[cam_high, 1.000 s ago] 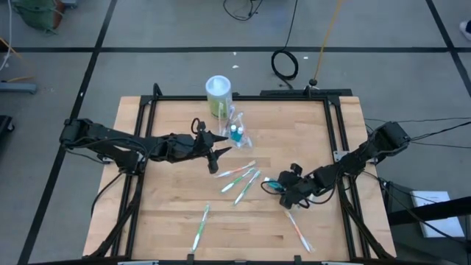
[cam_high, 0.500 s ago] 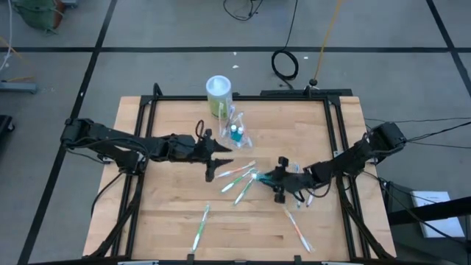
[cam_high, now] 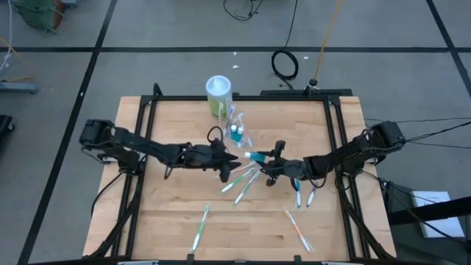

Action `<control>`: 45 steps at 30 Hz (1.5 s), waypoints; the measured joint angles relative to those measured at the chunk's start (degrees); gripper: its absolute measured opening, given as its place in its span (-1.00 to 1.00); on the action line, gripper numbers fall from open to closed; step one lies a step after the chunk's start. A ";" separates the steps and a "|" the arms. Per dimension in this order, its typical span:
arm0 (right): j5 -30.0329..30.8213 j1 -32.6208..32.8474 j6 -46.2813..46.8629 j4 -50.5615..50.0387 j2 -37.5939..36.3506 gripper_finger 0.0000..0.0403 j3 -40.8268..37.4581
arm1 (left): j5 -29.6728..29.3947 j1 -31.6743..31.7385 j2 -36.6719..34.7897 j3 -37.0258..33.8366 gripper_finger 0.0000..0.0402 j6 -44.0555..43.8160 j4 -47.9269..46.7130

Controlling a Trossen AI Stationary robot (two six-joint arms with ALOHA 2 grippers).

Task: Pick & Place toothbrushing station
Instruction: Put the blue mouthwash bottle into the middle of the transparent organizer

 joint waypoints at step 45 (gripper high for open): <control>-4.58 -1.54 -0.99 4.18 -0.04 0.03 0.07 | 7.07 4.75 7.31 0.00 -0.53 -4.86 11.98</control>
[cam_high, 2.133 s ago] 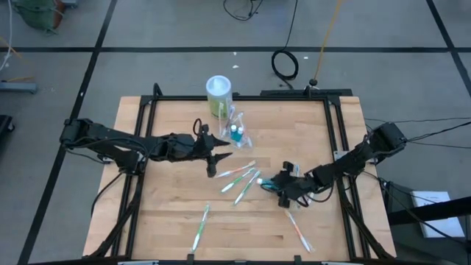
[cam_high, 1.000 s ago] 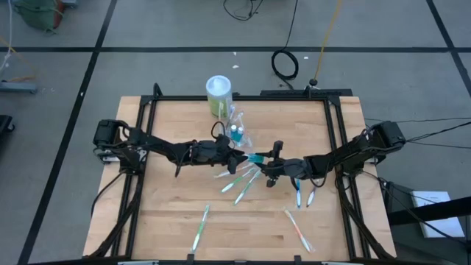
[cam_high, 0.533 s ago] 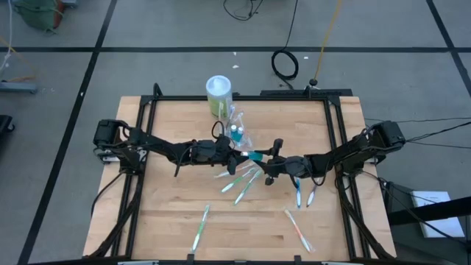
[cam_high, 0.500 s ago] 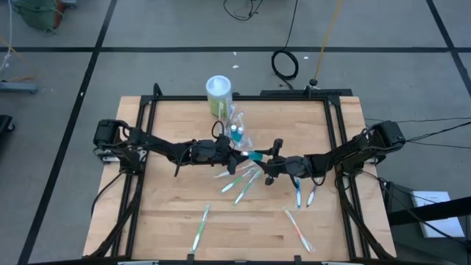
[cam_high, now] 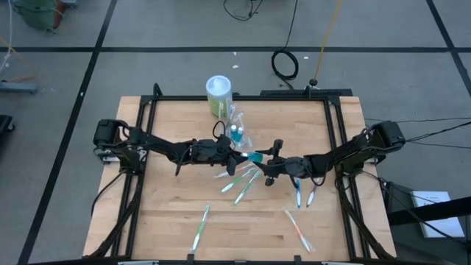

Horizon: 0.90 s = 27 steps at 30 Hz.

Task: Pick & Place toothbrushing station
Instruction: Put the blue mouthwash bottle into the middle of the transparent organizer

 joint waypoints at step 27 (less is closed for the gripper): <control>0.07 -0.45 8.84 -6.59 -0.01 0.17 0.04 | -8.55 9.25 -9.14 28.03 -0.54 23.75 -71.92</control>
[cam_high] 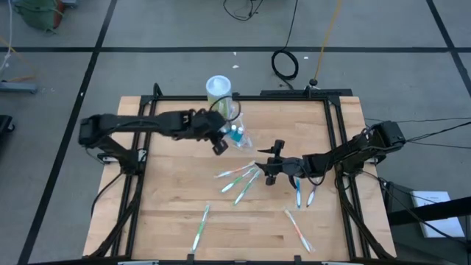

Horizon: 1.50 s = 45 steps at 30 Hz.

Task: Pick & Place toothbrushing station
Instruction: Put the blue mouthwash bottle into the middle of the transparent organizer, then put the purple toothbrush into the right of the transparent organizer

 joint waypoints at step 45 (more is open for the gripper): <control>-2.01 0.49 42.97 -45.26 -21.50 0.15 0.57 | -2.14 4.57 -3.14 2.04 -0.29 5.91 -2.26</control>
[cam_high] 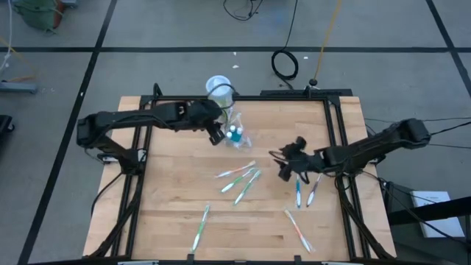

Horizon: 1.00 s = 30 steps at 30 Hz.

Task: Pick & Place toothbrushing station
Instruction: Put the purple toothbrush into the right of the transparent organizer

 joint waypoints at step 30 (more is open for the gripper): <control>-31.82 9.79 54.11 -43.39 -4.24 0.15 -1.82 | -2.61 0.00 -1.70 -0.02 -0.36 4.49 0.10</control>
